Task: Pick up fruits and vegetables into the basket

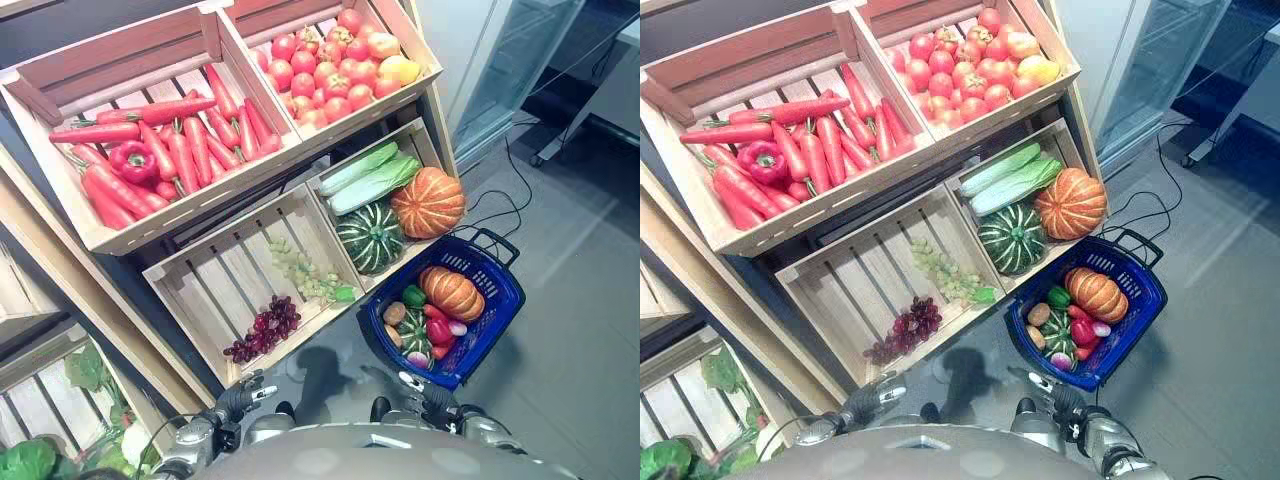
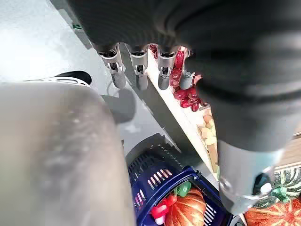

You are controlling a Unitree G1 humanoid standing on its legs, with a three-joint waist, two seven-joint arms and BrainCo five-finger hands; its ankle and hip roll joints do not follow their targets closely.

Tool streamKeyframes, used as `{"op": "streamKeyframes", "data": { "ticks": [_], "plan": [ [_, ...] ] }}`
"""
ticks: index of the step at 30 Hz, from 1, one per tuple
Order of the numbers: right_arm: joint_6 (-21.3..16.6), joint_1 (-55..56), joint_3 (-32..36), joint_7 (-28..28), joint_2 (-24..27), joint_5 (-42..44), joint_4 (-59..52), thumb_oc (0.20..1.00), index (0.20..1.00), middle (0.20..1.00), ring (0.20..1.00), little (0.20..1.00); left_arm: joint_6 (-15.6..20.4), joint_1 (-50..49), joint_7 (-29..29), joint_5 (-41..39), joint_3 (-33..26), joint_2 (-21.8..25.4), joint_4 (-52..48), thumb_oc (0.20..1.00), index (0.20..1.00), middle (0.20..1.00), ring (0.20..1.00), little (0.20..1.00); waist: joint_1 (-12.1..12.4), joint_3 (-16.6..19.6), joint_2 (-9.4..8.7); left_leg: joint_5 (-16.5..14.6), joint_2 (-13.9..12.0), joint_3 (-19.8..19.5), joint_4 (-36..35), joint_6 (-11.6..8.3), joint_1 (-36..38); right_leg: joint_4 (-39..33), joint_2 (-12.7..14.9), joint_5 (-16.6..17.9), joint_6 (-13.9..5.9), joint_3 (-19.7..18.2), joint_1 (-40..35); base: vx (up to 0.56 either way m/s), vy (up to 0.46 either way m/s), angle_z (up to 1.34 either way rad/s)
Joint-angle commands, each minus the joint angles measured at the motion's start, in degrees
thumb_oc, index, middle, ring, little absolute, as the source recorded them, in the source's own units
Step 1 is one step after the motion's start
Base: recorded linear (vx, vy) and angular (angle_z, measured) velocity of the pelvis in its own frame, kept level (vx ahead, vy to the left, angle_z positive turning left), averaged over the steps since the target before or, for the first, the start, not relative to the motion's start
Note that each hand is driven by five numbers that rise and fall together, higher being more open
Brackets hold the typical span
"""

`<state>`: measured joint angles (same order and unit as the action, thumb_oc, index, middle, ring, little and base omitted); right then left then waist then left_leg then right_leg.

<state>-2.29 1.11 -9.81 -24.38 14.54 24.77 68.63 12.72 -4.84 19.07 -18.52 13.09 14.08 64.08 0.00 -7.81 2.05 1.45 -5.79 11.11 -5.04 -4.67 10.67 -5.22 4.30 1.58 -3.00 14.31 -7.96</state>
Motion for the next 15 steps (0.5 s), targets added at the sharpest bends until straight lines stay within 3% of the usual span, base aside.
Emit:
{"op": "streamKeyframes", "data": {
  "ticks": [1, 5, 12, 15],
  "plan": [
    [0.27, -1.41, -2.41, -1.09, -2.45, 0.44, 3.0, 1.0, 1.0, 1.0, 1.0, 1.0, 2.23, 3.99, -0.64, -0.13, -1.14, -1.18, 2.94, 1.0, 1.0, 1.0, 1.0, 1.0, 0.37, -1.53, -1.88, -2.78, 2.33, -0.19, 2.62, 3.19, -0.84, 3.91, 4.43, -0.87, -3.76, 3.52, -0.95, 0.17, 0.201, 0.46],
    [0.3, -1.37, -2.43, -1.19, -2.39, 0.39, 3.02, 1.0, 1.0, 1.0, 1.0, 1.0, 3.6, 4.13, -2.07, 1.6, -0.95, -1.08, 3.15, 1.0, 1.0, 1.0, 1.0, 1.0, 0.38, -1.55, -1.86, -2.78, 2.3, -0.15, 2.68, 3.15, -0.88, 3.97, 4.47, -0.91, -3.81, 3.59, -0.92, 0.0, 0.0, 0.0],
    [-0.5, -1.56, -2.66, -1.01, -1.9, 1.37, 2.62, 1.0, 1.0, 1.0, 1.0, 1.0, 11.69, 4.46, -10.79, 4.33, 0.02, -0.27, 1.65, 1.0, 1.0, 1.0, 1.0, 1.0, 0.24, -1.97, -1.8, -2.82, 2.27, -0.09, 2.92, 3.08, -1.04, 4.23, 4.39, -1.04, -3.74, 3.33, -0.63, 0.0, 0.0, 0.0],
    [-2.62, -1.35, -2.48, 0.24, -1.87, 1.94, 2.25, 1.0, 1.0, 1.0, 1.0, 1.0, 14.99, 4.46, -14.23, 3.67, -0.72, -0.04, -0.77, 1.0, 1.0, 1.0, 1.0, 1.0, 0.38, -2.44, -1.87, -2.89, 2.28, -0.39, 3.14, 3.09, -1.24, 4.47, 4.39, -1.18, -3.64, 3.16, -0.49, 0.0, 0.0, 0.0]
  ]
}}
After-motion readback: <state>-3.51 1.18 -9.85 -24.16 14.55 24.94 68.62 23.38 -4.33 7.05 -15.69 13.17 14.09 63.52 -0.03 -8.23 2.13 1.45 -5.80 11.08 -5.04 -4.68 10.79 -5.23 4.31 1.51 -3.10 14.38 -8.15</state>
